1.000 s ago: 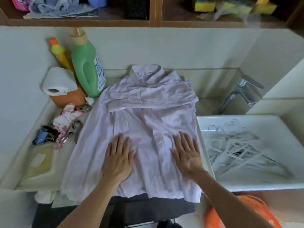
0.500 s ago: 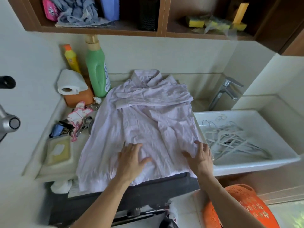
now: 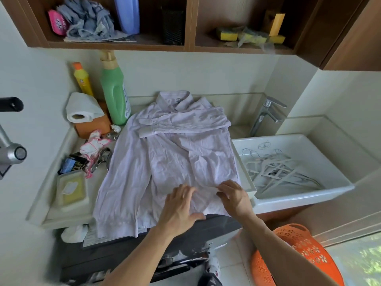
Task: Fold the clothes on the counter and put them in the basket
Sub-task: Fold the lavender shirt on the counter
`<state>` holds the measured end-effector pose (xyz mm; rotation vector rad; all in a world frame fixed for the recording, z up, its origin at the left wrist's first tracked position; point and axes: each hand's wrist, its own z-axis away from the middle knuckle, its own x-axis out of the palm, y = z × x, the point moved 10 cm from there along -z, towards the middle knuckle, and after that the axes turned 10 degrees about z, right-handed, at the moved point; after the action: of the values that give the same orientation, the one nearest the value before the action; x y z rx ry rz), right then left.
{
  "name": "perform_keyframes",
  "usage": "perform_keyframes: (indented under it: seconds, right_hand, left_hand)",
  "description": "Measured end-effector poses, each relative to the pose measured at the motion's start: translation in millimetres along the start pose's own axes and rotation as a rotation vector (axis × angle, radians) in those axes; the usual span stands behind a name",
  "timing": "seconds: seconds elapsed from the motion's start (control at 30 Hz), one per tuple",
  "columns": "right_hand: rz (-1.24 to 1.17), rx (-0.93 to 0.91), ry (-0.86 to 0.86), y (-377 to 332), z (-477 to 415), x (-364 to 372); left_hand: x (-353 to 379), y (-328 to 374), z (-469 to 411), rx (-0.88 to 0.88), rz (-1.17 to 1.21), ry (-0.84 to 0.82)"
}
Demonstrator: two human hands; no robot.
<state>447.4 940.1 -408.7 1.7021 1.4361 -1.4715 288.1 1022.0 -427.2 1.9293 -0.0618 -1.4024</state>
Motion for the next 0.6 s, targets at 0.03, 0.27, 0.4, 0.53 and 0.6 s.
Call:
perform_keyframes:
  seconds: [0.03, 0.27, 0.4, 0.53, 0.6]
  right_hand:
    - [-0.043, 0.007, 0.013, -7.5, -2.5, -3.5]
    - [-0.2, -0.047, 0.013, -36.5, -13.1, -27.3]
    - [0.158, -0.149, -0.162, -15.8, -8.8, -0.9]
    - [0.186, 0.058, -0.083, 39.3, -25.4, -26.1]
    - [0.168, 0.061, -0.169, 43.2, -25.1, -28.2]
  left_hand:
    - [4.4, 6.6, -1.8, -0.028, -0.003, 0.008]
    - [-21.0, -4.7, -12.8, -0.107, 0.2, 0.249]
    - [-66.8, -13.1, -14.8, -0.084, 0.246, 0.317]
    - [-101.5, -9.9, -13.7, -0.017, 0.257, 0.36]
    - [-71.6, -18.6, -14.9, -0.13, 0.169, 0.042]
